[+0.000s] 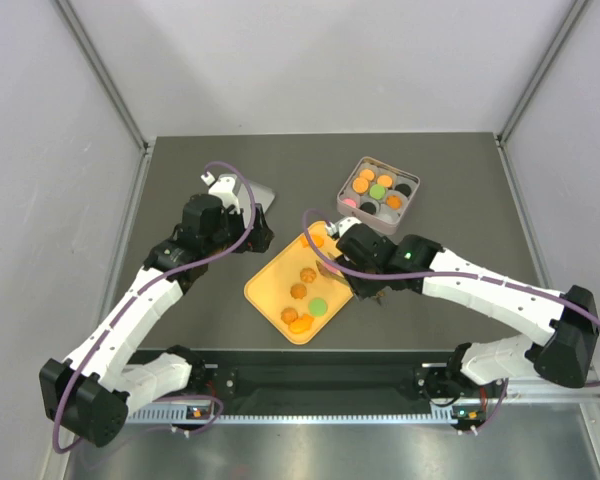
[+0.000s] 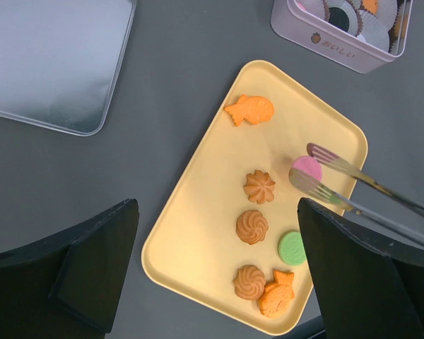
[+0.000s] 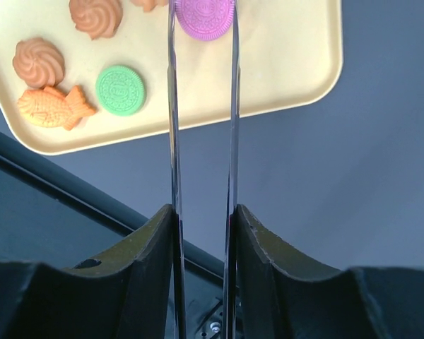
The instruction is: Pack the cookies
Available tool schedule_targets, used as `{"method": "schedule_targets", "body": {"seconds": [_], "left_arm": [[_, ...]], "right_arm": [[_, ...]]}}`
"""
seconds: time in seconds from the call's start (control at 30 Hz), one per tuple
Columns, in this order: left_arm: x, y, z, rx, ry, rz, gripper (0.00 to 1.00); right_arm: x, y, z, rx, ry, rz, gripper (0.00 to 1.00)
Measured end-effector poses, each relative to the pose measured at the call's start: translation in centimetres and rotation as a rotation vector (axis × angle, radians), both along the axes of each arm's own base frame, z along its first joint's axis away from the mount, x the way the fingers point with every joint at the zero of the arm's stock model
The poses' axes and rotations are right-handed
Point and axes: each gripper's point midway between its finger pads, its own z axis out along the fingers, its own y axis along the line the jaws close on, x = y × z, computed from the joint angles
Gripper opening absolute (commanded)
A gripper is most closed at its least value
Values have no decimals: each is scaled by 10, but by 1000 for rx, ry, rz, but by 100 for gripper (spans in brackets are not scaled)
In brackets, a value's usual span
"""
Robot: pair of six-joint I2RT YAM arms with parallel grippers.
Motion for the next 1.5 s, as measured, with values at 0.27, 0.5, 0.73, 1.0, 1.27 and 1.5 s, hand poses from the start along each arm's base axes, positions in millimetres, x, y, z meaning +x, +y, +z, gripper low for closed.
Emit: {"method": "schedule_targets", "body": {"seconds": [0.27, 0.5, 0.73, 1.0, 1.27, 1.5], "left_arm": [[0, 0, 0, 0, 0, 0, 99], [-1, -1, 0, -3, 1, -6, 99], [-1, -1, 0, -4, 2, -7, 99], [-1, -1, 0, -4, 2, -7, 99], [-1, -1, 0, -4, 2, -7, 99], [-1, -1, 0, -4, 2, -7, 99]], "right_arm": [[37, -18, 24, 35, -51, -89, 37], [91, -68, 39, 47, -115, -284, 37], [127, -106, 42, 67, -157, -428, 37], [140, -111, 37, 78, -158, -456, 37], [141, -113, 28, 70, -150, -462, 37], [137, -115, 17, 50, -130, -458, 38]]}}
